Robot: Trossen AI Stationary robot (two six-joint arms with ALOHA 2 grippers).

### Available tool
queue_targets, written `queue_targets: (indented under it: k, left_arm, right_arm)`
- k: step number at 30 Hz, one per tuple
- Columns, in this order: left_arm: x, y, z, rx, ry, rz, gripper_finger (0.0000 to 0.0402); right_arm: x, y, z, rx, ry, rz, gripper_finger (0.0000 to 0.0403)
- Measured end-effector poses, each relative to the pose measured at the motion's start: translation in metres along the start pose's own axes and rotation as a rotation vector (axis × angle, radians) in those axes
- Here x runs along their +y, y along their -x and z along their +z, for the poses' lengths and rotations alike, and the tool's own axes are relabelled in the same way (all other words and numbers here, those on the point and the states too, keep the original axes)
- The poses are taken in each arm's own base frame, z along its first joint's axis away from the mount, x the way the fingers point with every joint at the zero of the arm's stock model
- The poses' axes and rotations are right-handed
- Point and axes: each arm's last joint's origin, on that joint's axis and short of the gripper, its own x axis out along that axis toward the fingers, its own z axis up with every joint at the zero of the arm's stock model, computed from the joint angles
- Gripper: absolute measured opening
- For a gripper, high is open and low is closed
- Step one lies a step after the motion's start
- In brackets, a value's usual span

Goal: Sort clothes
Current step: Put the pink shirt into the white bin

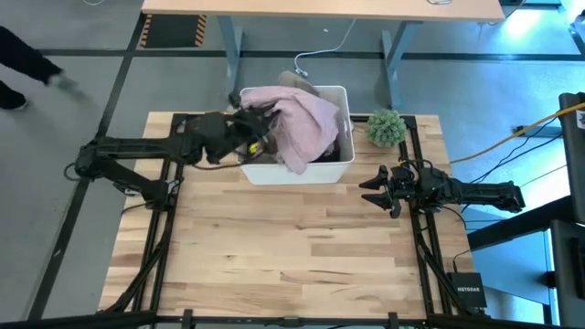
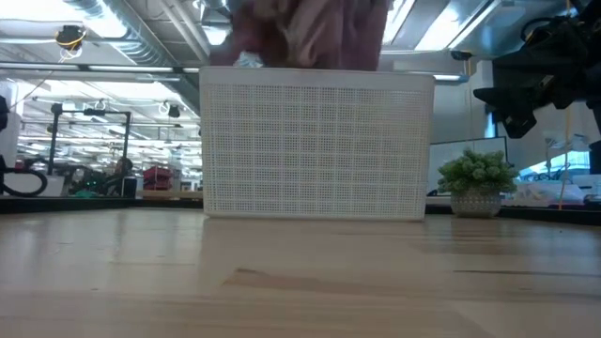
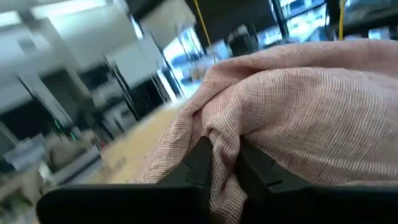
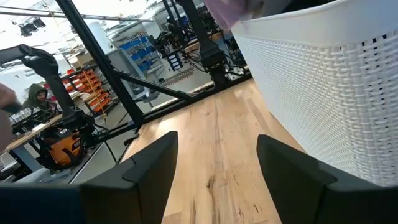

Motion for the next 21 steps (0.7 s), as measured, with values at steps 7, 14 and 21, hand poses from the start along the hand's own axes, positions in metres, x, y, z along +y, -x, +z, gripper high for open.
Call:
queue_targets:
  k: [7, 14, 21]
  left_arm:
    - [-0.010, -0.032, -0.054, 0.238, 0.038, -0.006, 0.0042]
    - [-0.018, -0.048, -0.079, 0.347, 0.075, -0.045, 0.0045]
    - [-0.011, -0.049, -0.092, 0.470, 0.185, -0.082, 0.0115]
  right_arm:
    - [0.000, 0.000, 0.000, 0.001, 0.000, 0.000, 0.0237]
    - [0.000, 0.000, 0.000, 0.000, 0.000, 0.000, 0.0237]
    - [0.000, 0.000, 0.000, 0.000, 0.000, 0.000, 0.0237]
